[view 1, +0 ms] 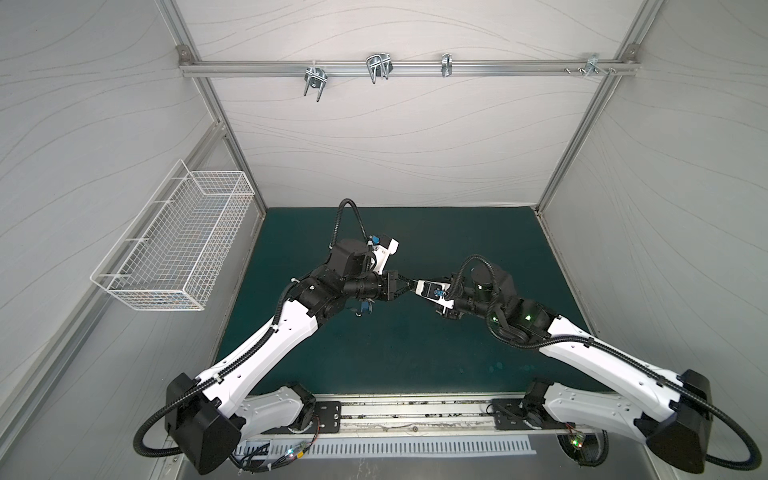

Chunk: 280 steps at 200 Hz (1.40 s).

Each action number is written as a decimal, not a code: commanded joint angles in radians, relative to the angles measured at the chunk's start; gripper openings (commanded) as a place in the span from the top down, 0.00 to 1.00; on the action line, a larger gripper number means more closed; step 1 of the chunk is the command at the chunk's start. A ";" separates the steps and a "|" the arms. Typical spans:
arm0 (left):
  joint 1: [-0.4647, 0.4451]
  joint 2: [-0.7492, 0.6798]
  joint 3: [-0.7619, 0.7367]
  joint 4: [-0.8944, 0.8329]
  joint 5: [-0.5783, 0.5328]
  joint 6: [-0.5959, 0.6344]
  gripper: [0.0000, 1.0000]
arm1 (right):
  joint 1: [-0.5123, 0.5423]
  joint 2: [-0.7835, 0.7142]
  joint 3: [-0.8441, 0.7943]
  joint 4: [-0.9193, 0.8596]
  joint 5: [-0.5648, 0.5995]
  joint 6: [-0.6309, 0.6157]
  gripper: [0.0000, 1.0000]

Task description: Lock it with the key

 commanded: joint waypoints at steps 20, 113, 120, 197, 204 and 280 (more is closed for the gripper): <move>-0.010 -0.029 -0.005 -0.014 0.021 0.068 1.00 | 0.003 -0.027 0.014 0.083 -0.001 0.020 1.00; -0.026 0.009 -0.007 -0.059 -0.004 0.087 1.00 | 0.056 -0.010 0.079 0.097 0.017 -0.098 1.00; -0.027 0.014 -0.006 -0.059 -0.004 0.088 1.00 | 0.063 -0.008 0.080 0.101 0.019 -0.110 1.00; -0.038 0.048 0.002 -0.043 0.013 0.084 1.00 | 0.080 0.014 0.122 0.136 -0.036 -0.084 1.00; -0.042 0.051 0.002 -0.038 0.017 0.084 1.00 | 0.080 0.019 0.128 0.143 -0.053 -0.057 1.00; -0.069 0.080 0.000 -0.008 0.029 0.068 1.00 | 0.101 0.061 0.185 0.232 -0.175 0.020 1.00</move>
